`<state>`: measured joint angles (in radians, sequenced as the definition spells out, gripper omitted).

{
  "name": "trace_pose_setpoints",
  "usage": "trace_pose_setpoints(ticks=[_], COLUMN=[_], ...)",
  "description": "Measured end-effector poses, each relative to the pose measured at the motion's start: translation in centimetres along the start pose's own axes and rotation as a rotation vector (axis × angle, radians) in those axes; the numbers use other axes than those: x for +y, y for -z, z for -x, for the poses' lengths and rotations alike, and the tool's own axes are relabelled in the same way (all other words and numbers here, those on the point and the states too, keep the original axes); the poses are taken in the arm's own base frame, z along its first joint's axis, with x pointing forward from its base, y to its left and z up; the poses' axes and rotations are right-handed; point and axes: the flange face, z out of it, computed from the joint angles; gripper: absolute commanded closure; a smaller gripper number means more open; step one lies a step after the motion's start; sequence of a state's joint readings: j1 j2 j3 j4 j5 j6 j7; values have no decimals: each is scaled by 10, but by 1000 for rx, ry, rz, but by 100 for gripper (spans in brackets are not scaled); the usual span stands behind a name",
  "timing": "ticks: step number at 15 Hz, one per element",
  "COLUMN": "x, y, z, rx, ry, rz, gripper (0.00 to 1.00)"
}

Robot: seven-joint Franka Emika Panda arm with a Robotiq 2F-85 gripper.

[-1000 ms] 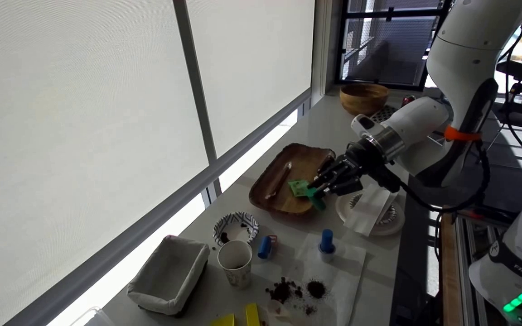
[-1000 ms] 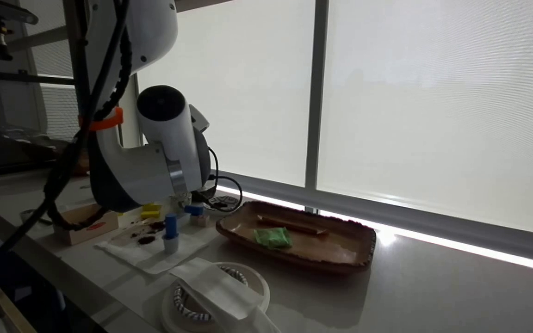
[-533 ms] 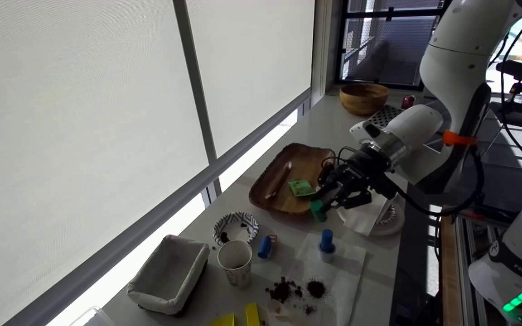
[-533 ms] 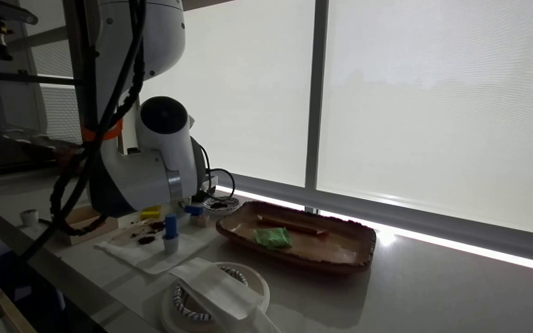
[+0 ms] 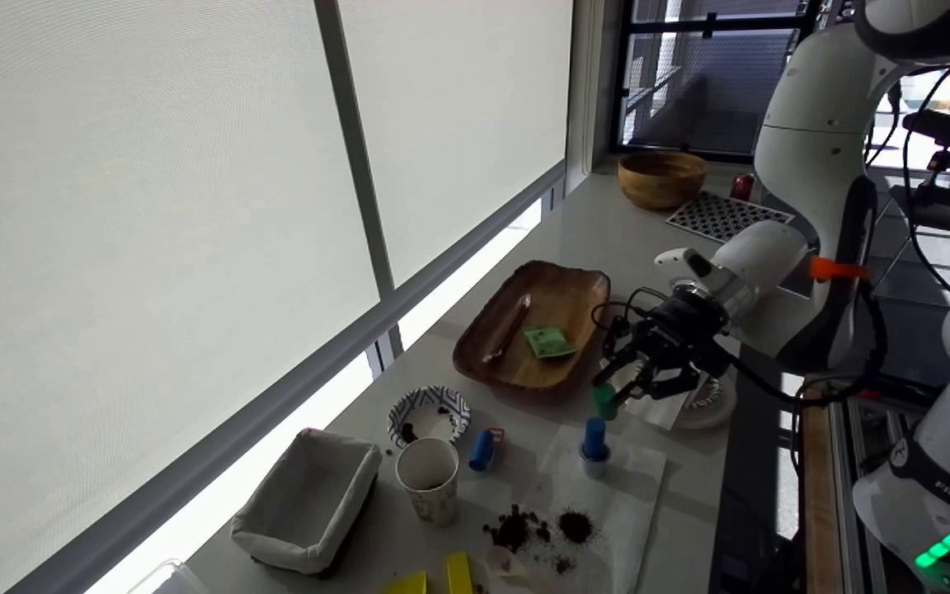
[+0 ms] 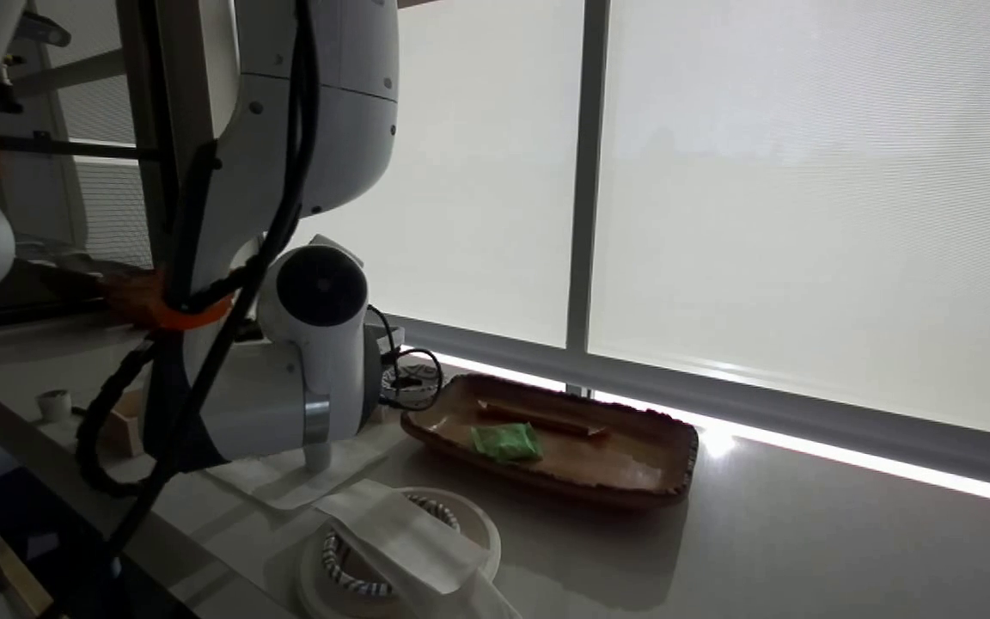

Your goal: Put the green block on top of the blue block at the front.

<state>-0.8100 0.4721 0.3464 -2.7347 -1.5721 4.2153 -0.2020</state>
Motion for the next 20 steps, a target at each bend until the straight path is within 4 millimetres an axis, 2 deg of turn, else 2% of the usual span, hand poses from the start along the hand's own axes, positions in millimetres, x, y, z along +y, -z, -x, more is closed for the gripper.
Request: trace_pose_setpoints(ticks=[8,15,20], x=[4,10,9], y=[6,-1,2], z=[29,40,50], rx=[77,107,120], ry=[-73,-90,-113], rz=[29,34,56], gripper=[92,92,92])
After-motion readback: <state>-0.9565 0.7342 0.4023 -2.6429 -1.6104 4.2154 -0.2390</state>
